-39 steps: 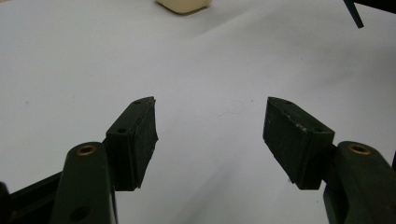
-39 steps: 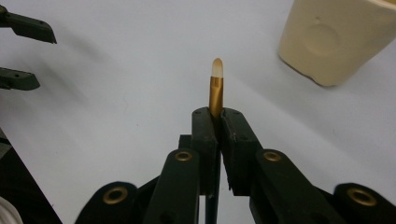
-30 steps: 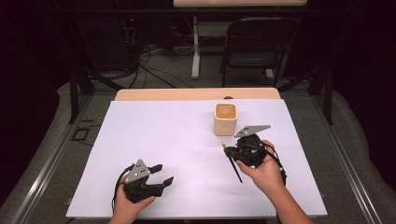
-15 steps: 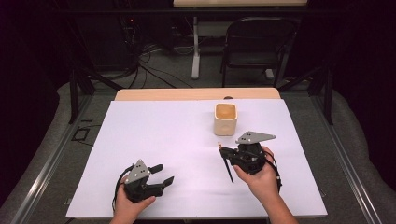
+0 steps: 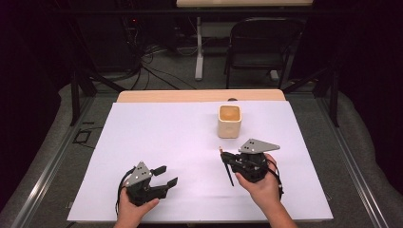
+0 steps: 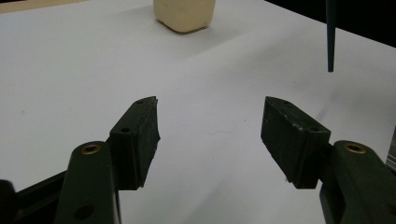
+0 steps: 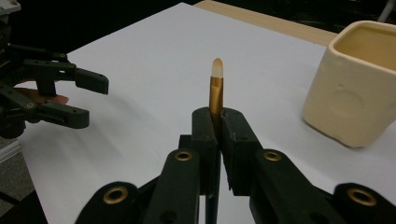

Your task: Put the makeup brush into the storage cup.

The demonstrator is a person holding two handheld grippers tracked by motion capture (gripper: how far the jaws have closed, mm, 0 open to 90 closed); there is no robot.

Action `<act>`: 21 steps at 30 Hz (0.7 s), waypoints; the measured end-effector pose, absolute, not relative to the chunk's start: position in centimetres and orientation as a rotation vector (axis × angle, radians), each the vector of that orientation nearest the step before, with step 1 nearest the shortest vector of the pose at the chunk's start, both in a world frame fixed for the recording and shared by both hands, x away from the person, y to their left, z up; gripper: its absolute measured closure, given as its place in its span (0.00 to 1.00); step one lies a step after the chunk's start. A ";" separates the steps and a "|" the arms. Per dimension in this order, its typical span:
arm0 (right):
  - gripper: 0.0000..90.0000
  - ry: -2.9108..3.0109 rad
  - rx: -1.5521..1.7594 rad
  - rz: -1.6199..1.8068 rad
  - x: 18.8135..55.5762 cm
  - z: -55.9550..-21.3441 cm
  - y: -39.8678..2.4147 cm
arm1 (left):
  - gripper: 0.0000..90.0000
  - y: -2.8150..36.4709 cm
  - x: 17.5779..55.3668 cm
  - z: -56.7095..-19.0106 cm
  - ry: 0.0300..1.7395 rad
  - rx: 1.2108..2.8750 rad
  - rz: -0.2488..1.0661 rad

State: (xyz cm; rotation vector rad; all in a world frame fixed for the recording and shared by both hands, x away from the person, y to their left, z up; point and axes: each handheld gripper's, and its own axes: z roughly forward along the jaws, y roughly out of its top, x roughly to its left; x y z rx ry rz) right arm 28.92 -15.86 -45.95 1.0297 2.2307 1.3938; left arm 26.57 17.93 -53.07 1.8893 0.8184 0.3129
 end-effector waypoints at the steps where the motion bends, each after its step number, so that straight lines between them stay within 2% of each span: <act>1: 0.93 2.226 1.028 1.402 28.9 -46.0 -15.8 | 0.41 17.9 26.6 -53.1 0.809 1.897 0.319; 9: 0.93 2.213 1.014 1.452 28.7 -46.6 -15.3 | 0.42 17.0 26.7 -52.4 0.787 1.885 0.295; 14: 0.93 2.205 1.013 1.484 28.6 -46.8 -15.1 | 0.43 15.9 26.7 -52.0 0.783 1.858 0.200; 21: 0.93 2.187 1.012 1.522 28.4 -47.1 -15.0 | 0.44 14.9 26.8 -52.0 0.780 1.832 0.162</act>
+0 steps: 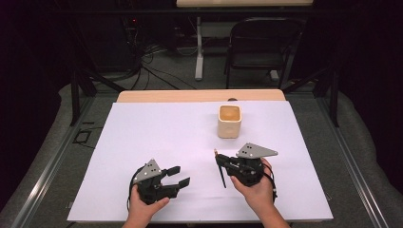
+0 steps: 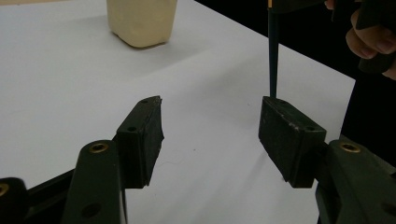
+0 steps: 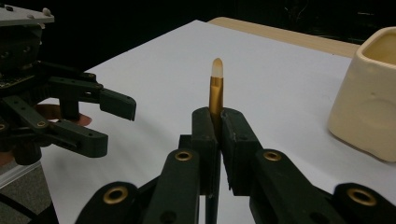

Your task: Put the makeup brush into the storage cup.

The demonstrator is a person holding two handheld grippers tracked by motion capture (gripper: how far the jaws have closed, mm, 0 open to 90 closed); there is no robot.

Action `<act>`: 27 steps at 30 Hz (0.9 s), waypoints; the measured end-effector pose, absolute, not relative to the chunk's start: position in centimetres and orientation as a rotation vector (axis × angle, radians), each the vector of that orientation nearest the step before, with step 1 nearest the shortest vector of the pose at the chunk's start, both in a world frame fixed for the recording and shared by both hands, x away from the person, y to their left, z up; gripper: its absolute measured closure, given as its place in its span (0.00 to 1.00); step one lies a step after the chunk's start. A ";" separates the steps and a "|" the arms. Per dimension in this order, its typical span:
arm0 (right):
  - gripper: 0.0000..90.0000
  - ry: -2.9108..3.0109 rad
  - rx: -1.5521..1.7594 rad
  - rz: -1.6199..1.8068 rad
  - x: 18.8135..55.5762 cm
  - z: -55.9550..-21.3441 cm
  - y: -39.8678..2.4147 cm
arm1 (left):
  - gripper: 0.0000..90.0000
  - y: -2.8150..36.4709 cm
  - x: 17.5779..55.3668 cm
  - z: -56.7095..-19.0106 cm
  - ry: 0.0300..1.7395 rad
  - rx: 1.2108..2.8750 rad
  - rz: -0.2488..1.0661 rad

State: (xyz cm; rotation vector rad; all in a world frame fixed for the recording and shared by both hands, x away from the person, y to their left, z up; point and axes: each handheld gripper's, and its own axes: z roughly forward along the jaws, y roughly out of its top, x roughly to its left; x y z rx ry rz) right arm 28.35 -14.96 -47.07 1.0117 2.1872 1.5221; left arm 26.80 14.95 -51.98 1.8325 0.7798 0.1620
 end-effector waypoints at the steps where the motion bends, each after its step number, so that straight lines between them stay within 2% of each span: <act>1: 0.93 2.184 1.010 1.527 28.3 -47.1 -14.9 | 0.44 14.9 26.9 -52.0 0.766 1.837 0.160; 27: 0.93 2.113 0.984 1.651 27.7 -47.2 -14.1 | 0.57 11.7 27.3 -50.6 0.694 1.802 0.098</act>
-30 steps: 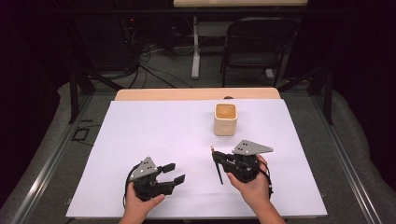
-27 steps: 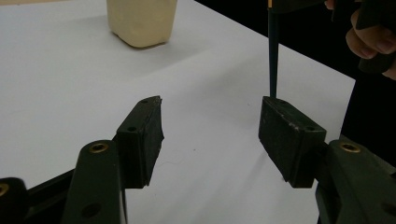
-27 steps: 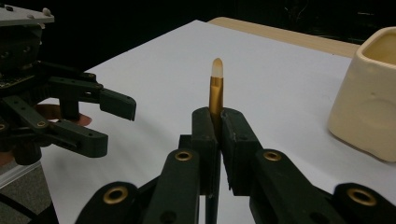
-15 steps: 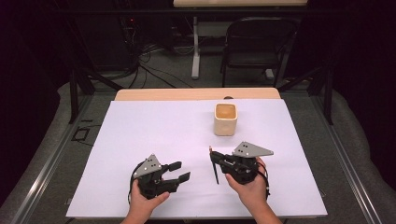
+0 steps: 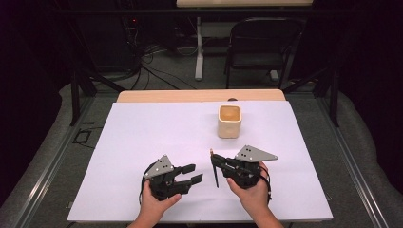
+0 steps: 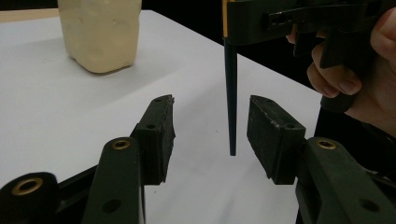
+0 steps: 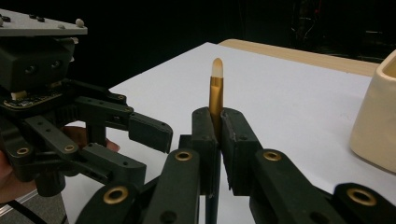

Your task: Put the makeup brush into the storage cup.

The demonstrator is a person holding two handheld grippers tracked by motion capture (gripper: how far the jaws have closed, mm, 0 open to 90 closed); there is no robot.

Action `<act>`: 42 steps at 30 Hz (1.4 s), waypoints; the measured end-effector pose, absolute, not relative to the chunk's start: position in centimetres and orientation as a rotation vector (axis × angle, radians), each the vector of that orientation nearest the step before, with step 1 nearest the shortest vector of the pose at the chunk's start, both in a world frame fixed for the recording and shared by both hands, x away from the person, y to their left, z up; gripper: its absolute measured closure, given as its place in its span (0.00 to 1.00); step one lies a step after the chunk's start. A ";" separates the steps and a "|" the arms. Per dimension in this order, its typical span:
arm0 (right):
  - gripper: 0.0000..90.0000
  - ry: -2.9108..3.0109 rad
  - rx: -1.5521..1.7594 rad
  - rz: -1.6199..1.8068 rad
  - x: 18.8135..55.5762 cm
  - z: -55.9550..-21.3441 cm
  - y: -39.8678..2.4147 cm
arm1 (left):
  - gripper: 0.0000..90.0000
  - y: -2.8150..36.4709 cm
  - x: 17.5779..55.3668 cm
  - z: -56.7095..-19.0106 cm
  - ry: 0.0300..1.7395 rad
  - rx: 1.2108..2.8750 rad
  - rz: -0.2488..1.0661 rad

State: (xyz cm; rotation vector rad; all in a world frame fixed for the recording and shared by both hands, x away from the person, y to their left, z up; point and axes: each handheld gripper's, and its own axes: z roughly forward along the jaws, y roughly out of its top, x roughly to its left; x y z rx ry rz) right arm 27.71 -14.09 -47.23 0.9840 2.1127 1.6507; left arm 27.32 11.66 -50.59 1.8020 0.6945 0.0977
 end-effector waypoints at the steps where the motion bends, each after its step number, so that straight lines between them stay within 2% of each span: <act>1: 0.93 2.112 0.980 1.650 27.7 -47.2 -14.1 | 0.57 11.5 27.4 -50.6 0.695 1.802 0.092; 16: 0.93 2.103 0.968 1.679 27.3 -47.6 -13.4 | 0.62 10.9 27.7 -51.5 0.730 1.760 -0.012; 31: 0.93 2.093 0.957 1.709 26.9 -48.0 -12.9 | 0.66 10.5 27.6 -52.0 0.725 1.775 -0.014; 42: 0.93 2.084 0.947 1.723 26.7 -48.0 -12.6 | 0.74 10.3 27.5 -52.2 0.704 1.772 -0.028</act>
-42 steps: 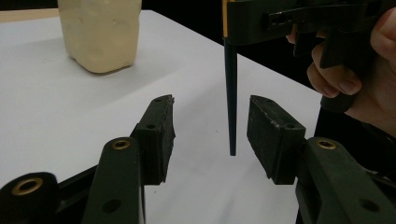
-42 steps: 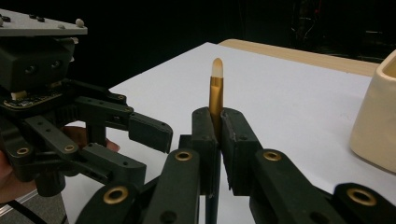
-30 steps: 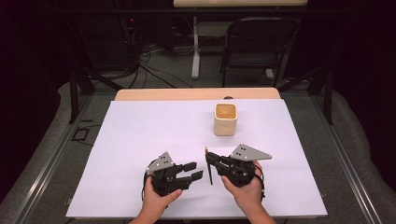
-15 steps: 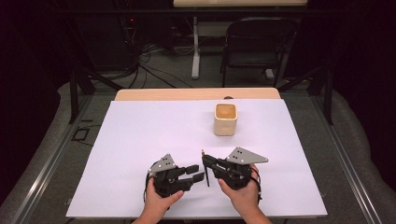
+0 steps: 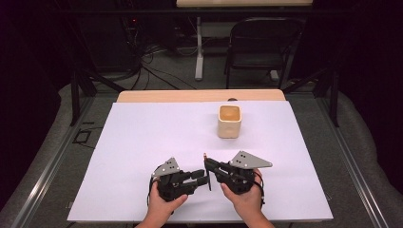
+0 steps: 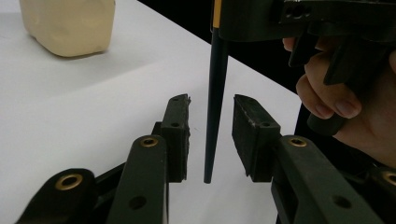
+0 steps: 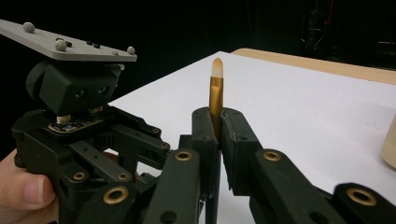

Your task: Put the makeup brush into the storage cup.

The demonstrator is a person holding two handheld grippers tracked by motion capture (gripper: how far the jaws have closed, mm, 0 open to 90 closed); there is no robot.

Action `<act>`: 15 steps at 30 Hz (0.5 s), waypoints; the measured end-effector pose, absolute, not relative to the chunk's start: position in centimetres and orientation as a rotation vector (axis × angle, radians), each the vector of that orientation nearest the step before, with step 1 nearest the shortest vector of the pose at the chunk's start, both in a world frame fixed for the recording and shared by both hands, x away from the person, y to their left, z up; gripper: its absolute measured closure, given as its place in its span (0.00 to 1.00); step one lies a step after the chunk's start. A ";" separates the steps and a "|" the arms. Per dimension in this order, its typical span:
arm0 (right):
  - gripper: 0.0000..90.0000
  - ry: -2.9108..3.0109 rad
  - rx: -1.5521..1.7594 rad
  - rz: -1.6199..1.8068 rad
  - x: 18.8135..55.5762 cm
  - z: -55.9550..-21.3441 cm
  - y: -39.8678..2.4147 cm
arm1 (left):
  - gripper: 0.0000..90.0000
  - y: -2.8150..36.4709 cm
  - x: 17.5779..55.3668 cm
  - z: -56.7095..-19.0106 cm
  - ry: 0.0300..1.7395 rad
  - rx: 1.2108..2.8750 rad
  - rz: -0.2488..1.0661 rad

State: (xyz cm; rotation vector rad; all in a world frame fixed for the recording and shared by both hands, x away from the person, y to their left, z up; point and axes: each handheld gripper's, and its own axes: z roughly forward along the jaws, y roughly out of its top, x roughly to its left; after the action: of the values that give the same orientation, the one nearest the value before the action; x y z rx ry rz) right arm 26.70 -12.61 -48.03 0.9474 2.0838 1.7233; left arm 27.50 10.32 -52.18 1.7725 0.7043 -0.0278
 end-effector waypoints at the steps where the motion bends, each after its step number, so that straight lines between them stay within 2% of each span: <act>1: 0.93 2.085 0.946 1.724 26.7 -48.0 -12.6 | 0.75 10.3 27.5 -52.2 0.704 1.773 -0.027; 15: 0.93 2.090 0.923 1.732 26.5 -48.1 -12.2 | 0.84 10.1 27.5 -52.3 0.698 1.794 -0.023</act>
State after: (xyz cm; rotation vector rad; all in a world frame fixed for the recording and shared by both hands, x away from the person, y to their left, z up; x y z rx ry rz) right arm 26.48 -12.21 -48.07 0.9231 2.0902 1.7323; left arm 27.45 10.14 -52.29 1.7936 0.6978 -0.0225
